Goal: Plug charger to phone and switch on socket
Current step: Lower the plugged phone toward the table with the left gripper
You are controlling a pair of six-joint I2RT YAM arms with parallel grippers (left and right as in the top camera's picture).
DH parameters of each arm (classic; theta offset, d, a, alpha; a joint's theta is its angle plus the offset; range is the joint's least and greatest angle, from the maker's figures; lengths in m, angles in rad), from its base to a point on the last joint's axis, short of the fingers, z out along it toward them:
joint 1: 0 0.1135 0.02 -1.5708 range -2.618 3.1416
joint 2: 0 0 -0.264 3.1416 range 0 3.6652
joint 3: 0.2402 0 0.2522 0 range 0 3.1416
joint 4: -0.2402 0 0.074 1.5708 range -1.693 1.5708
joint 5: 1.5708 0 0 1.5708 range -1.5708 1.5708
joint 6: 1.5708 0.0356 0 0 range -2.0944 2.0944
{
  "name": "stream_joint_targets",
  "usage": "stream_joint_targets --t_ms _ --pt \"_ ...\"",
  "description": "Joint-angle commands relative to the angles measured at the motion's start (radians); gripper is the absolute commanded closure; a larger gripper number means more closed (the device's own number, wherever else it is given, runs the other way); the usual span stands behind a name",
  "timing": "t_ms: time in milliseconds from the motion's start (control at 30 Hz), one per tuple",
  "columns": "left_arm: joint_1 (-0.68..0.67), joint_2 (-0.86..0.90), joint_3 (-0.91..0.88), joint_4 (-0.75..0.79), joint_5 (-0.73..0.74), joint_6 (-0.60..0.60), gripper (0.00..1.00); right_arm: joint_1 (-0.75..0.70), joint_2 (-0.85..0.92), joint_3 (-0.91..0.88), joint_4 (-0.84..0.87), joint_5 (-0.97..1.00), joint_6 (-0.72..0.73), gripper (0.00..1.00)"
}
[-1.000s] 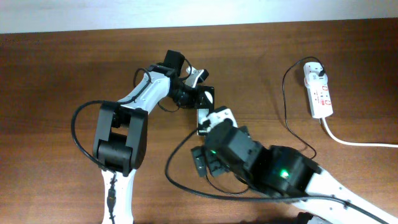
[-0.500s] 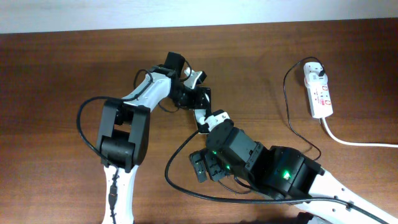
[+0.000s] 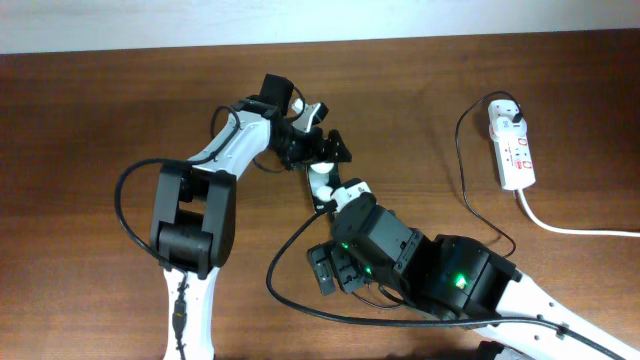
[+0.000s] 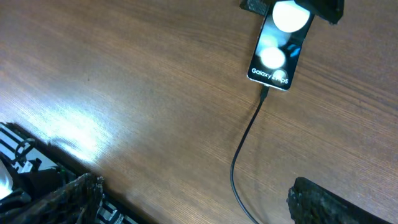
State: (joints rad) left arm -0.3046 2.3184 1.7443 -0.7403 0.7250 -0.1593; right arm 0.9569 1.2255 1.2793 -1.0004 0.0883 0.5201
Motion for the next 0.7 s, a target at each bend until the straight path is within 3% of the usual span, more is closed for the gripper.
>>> stream_joint_targets --t_ms 0,233,567,600,667 --pt "0.015 0.047 -0.028 -0.017 -0.33 -0.005 0.01 -0.002 -0.013 0.015 -0.009 0.001 0.001 0.01" --pt "0.015 0.047 -0.028 -0.033 -0.557 -0.01 0.01 -0.002 -0.013 0.015 -0.018 0.002 0.001 0.01" --pt "0.019 0.003 0.008 -0.123 -0.573 -0.079 0.0 -0.002 -0.013 0.015 -0.028 0.002 0.001 0.01" --pt "0.019 -0.014 0.012 -0.126 -0.573 -0.079 0.02 -0.002 -0.013 0.015 -0.033 0.002 0.001 0.01" --pt "0.017 -0.069 0.013 -0.134 -0.572 -0.079 0.16 -0.002 -0.013 0.015 -0.039 0.002 0.001 0.01"
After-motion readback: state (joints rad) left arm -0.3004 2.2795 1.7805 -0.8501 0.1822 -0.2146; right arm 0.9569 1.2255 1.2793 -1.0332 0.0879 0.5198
